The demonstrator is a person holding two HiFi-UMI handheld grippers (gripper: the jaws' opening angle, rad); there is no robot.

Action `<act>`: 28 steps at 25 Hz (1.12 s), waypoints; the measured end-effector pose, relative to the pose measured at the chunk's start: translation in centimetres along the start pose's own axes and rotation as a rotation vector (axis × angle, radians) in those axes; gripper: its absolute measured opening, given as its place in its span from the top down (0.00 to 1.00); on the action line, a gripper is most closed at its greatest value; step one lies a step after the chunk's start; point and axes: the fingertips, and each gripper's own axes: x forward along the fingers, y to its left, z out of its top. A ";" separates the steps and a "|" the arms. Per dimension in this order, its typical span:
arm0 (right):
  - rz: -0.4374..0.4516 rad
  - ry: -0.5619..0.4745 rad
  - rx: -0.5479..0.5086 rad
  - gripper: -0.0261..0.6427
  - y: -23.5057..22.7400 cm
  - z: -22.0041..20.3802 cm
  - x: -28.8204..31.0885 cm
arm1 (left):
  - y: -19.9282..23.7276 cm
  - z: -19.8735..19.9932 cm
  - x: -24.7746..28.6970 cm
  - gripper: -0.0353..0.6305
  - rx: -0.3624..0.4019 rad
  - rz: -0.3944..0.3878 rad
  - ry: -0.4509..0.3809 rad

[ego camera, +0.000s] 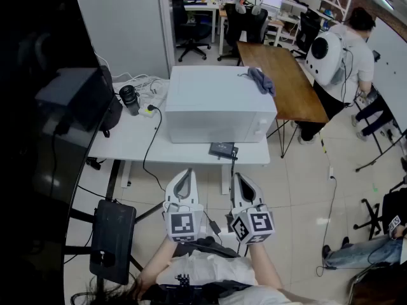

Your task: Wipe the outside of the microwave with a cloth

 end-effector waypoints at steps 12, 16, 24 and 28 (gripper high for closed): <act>-0.023 -0.038 0.003 0.86 -5.1 1.6 2.3 | -1.5 0.1 3.1 0.96 -0.028 0.004 -0.006; -0.025 -0.046 -0.054 0.70 -8.0 3.4 5.1 | -1.1 -1.2 3.7 0.96 -0.026 0.004 0.027; -0.130 -0.074 -0.328 0.62 -16.9 11.6 17.8 | 2.2 -0.1 9.2 0.96 -0.076 -0.011 -0.014; -0.204 -0.010 -0.405 0.62 -22.3 14.9 24.6 | 5.4 1.0 12.7 0.96 -0.033 -0.049 -0.061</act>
